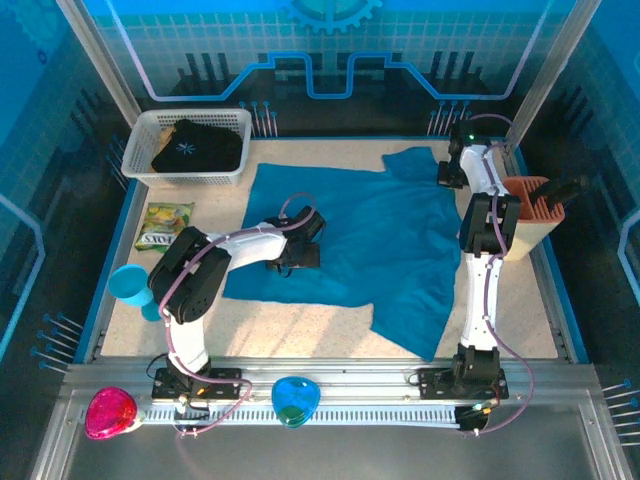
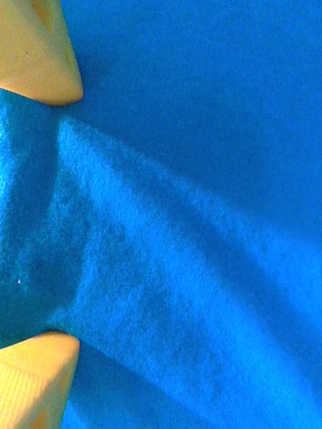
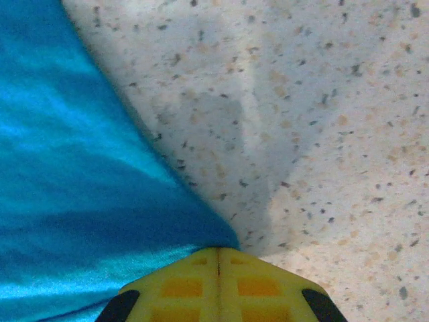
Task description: Fold and stack the t-shirts
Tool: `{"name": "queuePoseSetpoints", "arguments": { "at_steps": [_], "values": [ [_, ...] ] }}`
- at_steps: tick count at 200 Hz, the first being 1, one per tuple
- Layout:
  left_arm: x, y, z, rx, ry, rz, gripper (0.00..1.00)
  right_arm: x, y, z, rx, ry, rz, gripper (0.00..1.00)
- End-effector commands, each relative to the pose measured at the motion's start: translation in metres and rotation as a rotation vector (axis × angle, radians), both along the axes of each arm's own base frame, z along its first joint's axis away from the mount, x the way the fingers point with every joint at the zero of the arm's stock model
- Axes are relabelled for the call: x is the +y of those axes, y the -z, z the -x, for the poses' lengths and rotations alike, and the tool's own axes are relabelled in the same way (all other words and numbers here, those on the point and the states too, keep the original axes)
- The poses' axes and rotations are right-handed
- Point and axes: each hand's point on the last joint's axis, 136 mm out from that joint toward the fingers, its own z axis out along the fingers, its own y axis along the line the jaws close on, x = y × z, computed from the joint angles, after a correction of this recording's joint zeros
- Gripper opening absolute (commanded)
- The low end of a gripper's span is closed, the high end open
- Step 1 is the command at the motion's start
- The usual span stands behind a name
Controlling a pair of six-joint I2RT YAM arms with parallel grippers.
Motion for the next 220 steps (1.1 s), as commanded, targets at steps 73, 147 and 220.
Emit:
{"name": "queuePoseSetpoints", "arguments": {
  "at_steps": [73, 147, 220],
  "values": [
    [-0.01, 0.02, 0.036, 0.186, 0.054, -0.029, 0.94, 0.016, -0.04, 0.005, -0.07, 0.016, -0.146, 0.38],
    [-0.038, -0.124, -0.03, -0.152, 0.151, 0.054, 0.99, 0.038, -0.113, 0.157, -0.198, 0.119, -0.13, 0.54],
    [0.047, -0.072, 0.002, -0.006, -0.105, 0.098, 0.94, 0.083, -0.025, 0.282, -0.001, 0.152, -0.285, 0.41]
  ]
}}
